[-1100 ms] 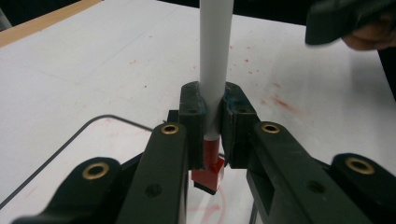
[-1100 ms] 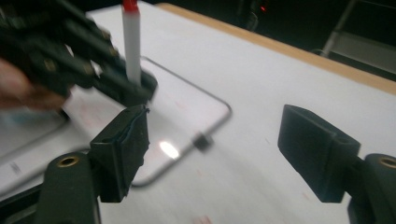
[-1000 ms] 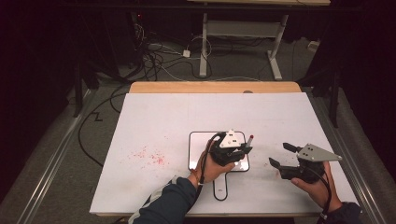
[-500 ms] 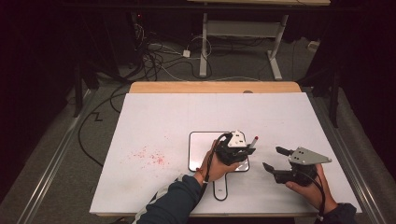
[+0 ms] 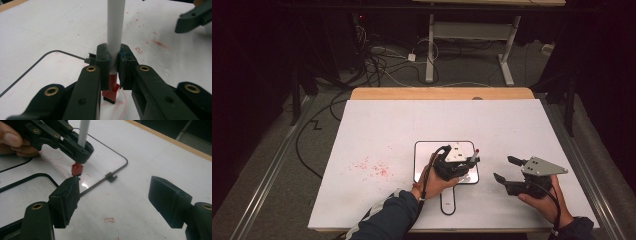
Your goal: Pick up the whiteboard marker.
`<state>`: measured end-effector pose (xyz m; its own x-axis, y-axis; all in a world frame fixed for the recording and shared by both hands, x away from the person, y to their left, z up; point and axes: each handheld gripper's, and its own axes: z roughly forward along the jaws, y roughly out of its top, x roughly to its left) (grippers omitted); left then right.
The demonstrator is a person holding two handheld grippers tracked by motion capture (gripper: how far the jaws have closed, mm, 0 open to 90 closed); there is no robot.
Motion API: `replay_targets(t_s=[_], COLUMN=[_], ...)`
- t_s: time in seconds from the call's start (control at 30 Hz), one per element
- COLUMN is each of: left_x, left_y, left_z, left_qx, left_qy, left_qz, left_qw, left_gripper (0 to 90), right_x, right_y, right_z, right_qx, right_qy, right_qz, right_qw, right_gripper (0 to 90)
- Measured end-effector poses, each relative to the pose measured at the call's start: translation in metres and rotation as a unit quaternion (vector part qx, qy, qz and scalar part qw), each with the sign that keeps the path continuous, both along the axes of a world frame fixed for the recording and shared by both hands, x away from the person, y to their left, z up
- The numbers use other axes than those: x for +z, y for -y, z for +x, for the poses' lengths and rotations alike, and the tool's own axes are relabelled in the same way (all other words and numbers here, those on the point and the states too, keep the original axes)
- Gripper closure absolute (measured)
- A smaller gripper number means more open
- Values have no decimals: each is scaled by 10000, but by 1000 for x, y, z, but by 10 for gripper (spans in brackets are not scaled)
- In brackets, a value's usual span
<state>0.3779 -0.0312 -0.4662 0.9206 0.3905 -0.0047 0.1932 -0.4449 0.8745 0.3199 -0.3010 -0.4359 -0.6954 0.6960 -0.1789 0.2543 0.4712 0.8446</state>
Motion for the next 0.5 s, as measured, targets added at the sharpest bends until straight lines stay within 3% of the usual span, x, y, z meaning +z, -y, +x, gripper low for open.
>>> replay_targets(t_s=[0.27, 0.5], left_x=[-4, -3], left_y=[-26, -42], left_z=[-13, -21], left_qx=[129, 181], left_qy=[88, 123], left_qz=[-94, -1], left_qw=[9998, 9998], left_gripper=[789, 789], right_x=[0, 1], right_y=[-4, -6], right_z=[-1, -1], right_qx=[56, 92], right_qy=[7, 21], right_qz=[-2, -36], right_qw=[10000, 9999], right_gripper=[259, 259])
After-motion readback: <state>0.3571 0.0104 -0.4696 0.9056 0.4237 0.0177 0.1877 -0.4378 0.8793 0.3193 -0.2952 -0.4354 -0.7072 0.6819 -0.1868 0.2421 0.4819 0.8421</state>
